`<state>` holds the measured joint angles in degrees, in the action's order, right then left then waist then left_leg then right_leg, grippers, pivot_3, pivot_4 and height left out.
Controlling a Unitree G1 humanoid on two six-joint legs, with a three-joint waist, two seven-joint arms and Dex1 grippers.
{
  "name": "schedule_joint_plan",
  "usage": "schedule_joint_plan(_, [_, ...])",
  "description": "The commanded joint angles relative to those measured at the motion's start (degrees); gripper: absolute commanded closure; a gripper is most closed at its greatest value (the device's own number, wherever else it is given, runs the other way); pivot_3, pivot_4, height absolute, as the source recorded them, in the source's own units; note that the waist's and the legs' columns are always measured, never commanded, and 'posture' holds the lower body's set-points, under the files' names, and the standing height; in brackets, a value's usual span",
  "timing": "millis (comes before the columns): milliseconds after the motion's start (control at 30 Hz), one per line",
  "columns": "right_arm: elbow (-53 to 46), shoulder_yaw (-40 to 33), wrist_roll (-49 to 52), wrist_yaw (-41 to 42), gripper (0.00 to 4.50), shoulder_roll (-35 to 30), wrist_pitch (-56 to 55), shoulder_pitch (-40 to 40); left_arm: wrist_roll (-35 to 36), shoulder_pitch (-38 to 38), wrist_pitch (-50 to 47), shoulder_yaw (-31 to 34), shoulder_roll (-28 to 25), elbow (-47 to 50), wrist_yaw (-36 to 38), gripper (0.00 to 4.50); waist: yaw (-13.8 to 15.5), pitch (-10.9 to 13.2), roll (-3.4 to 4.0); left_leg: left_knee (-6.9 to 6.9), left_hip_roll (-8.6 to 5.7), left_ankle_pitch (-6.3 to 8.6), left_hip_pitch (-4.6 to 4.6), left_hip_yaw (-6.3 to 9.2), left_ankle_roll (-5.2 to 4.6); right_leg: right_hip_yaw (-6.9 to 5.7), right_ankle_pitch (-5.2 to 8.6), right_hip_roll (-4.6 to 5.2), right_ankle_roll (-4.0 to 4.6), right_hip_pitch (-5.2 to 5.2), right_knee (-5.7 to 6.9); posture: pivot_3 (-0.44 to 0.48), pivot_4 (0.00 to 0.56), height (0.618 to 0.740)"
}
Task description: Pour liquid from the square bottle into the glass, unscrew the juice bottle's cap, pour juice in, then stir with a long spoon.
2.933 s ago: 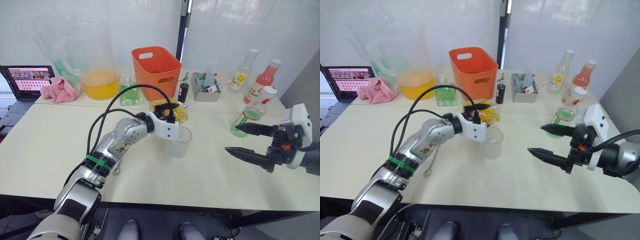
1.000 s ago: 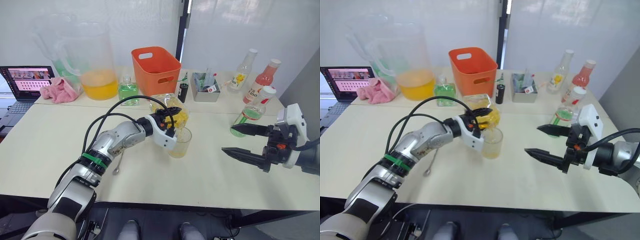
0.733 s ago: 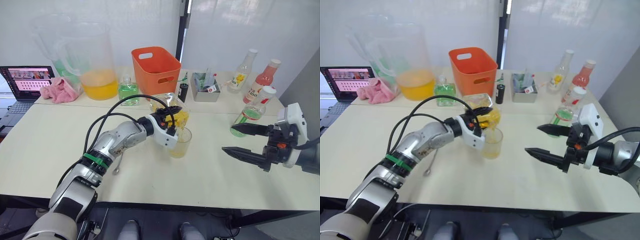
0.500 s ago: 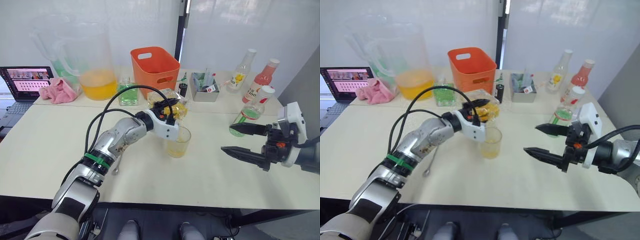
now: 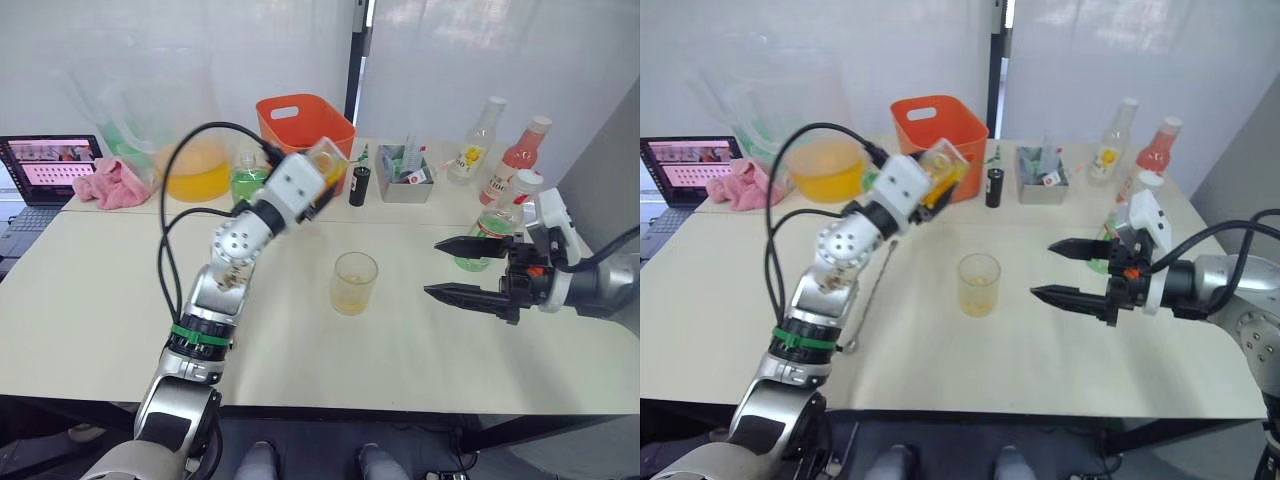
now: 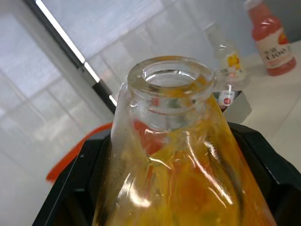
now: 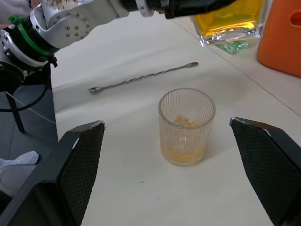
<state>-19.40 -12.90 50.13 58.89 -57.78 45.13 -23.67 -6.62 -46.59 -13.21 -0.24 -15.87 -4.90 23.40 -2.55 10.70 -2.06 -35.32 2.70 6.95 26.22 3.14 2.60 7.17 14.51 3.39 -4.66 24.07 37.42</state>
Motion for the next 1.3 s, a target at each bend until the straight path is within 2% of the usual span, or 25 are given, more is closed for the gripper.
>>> schedule_joint_plan(33, [1.5,1.7,-0.9,2.5,0.0,0.7,-1.6,-3.8,3.1,-0.7,-5.2,7.3,-2.3,6.1,-3.9,1.7,-0.4,0.0,0.0,0.0,0.0,0.0,-0.03,-0.01,0.0,0.01,0.0,0.0,0.0,0.01,0.06,0.0,0.15,0.74])
schedule_joint_plan(300, [3.7,5.5,-2.5,5.1,0.0,3.6,-1.7,-7.9,13.0,5.1,-16.5,20.2,-5.1,7.5,-6.3,1.7,0.0,0.0,0.0,0.0,0.0,0.0,-0.05,0.04,0.0,-0.03,0.0,0.0,0.0,0.02,0.15,0.0,0.15,0.74])
schedule_joint_plan(500, [3.6,6.3,-2.8,5.0,0.0,5.2,-1.3,-8.7,18.7,6.8,-16.6,24.1,-6.3,5.8,-5.6,1.7,0.6,0.0,-0.05,0.0,0.0,-0.01,0.0,0.07,0.03,-0.08,0.0,0.01,0.01,0.01,0.12,0.0,0.15,0.74])
schedule_joint_plan(733, [3.1,6.1,-2.5,4.6,0.0,5.9,-0.9,-8.5,20.0,7.6,-11.0,24.3,-7.4,-0.9,-4.4,1.7,0.6,0.0,-0.06,0.0,-0.01,-0.03,-0.01,0.06,0.05,-0.08,-0.01,0.01,0.03,0.01,0.1,0.0,0.15,0.74])
schedule_joint_plan(933, [2.5,5.5,-2.1,4.1,0.0,5.8,-0.7,-7.9,17.7,7.4,-5.2,20.9,-9.1,-8.8,-2.9,1.7,0.2,0.0,-0.06,0.0,0.0,-0.03,-0.02,0.07,0.05,-0.09,-0.02,0.0,0.04,0.03,0.13,0.0,0.15,0.74])
schedule_joint_plan(1233, [1.7,4.3,-1.7,3.5,0.0,5.2,-0.5,-6.5,17.4,8.8,-3.1,17.6,-11.0,-11.3,-1.9,1.7,0.2,0.0,-0.06,0.0,0.0,-0.03,-0.06,0.05,0.06,-0.07,-0.02,0.0,0.05,0.0,0.15,0.0,0.15,0.74])
schedule_joint_plan(1300, [1.6,4.2,-1.7,3.4,0.0,5.2,-0.5,-6.4,17.4,9.2,-2.6,17.7,-11.1,-10.4,-2.2,0.66,0.1,0.0,-0.06,0.0,0.0,-0.04,-0.06,0.05,0.06,-0.07,-0.02,0.0,0.05,0.0,0.15,0.0,0.15,0.74])
